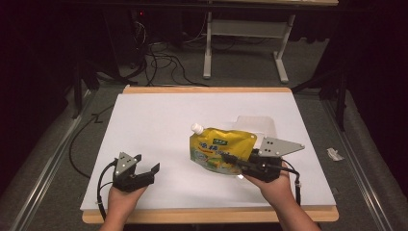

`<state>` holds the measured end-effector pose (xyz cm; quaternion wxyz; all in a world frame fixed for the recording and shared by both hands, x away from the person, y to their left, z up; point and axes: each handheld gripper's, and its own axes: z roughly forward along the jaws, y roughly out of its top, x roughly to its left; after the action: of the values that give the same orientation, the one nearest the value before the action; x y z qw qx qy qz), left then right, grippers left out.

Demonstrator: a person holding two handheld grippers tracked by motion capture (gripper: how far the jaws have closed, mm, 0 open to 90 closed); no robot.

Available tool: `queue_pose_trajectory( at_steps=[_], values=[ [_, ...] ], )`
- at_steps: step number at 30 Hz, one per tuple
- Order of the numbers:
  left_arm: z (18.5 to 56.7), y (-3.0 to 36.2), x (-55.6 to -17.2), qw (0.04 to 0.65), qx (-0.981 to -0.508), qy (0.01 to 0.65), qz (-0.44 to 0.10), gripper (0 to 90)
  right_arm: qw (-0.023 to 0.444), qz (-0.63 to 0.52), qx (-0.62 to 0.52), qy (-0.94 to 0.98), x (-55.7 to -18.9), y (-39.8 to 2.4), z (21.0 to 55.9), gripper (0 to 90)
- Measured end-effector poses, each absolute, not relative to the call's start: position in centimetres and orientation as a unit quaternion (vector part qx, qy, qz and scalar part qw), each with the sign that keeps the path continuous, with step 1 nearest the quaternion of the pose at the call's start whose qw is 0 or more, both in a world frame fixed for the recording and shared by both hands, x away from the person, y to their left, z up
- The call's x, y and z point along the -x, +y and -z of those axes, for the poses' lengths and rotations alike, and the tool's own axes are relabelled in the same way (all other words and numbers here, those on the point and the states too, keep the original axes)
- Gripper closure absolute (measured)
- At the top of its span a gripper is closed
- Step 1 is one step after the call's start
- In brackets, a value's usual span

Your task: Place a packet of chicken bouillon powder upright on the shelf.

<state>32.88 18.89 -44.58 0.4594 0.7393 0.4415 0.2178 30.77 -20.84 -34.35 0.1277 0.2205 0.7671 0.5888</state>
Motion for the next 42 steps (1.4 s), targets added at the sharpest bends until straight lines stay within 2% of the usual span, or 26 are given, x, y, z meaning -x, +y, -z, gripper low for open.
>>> queue_pose_trajectory(
  at_steps=[42],
  values=[
    [44.4,18.8,-32.7,0.464,-0.742,0.432,-0.219,23.1,0.179,-0.589,-0.316,0.722,-32.8,-29.6,34.6,83.7]
  ],
)
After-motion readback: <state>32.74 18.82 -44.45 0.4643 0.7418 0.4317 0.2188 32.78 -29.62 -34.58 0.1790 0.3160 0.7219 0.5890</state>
